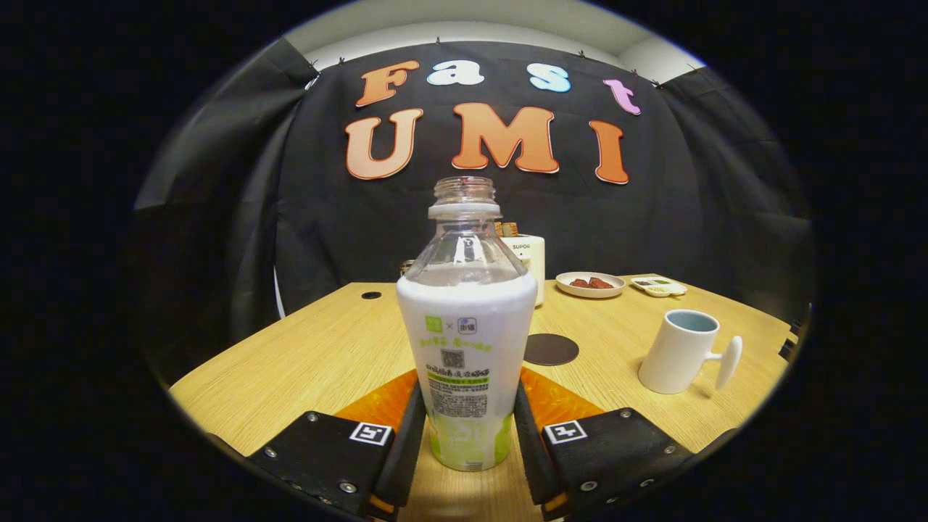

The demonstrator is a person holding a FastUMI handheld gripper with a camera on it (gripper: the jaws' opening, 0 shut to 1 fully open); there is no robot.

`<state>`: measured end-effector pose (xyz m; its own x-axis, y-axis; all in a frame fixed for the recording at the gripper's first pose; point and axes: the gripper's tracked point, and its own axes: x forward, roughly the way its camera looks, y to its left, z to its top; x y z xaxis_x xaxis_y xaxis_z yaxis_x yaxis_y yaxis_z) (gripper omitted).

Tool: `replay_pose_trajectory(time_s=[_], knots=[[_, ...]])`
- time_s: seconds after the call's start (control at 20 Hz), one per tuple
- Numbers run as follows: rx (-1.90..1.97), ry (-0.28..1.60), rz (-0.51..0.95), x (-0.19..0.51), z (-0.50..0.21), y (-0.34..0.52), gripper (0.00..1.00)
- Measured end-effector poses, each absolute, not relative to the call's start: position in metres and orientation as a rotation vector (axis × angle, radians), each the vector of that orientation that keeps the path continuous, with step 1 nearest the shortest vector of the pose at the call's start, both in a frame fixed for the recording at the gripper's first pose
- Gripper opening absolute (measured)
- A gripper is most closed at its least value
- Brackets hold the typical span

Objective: Take the bottle from table, then pour the juice into the cup, finally place the bottle on the coaster

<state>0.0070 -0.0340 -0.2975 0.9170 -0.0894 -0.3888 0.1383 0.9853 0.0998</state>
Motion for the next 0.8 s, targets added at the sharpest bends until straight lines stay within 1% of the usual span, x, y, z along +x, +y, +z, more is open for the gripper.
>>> replay_pose_trajectory(time_s=[0.2,0.35,0.8], knots=[[0.206,0.38,-0.102,0.011,-0.286,-0.045,0.59],[0.364,0.355,-0.077,0.019,-0.275,-0.049,0.59],[0.825,0.291,-0.07,0.032,-0.265,-0.079,0.59]])
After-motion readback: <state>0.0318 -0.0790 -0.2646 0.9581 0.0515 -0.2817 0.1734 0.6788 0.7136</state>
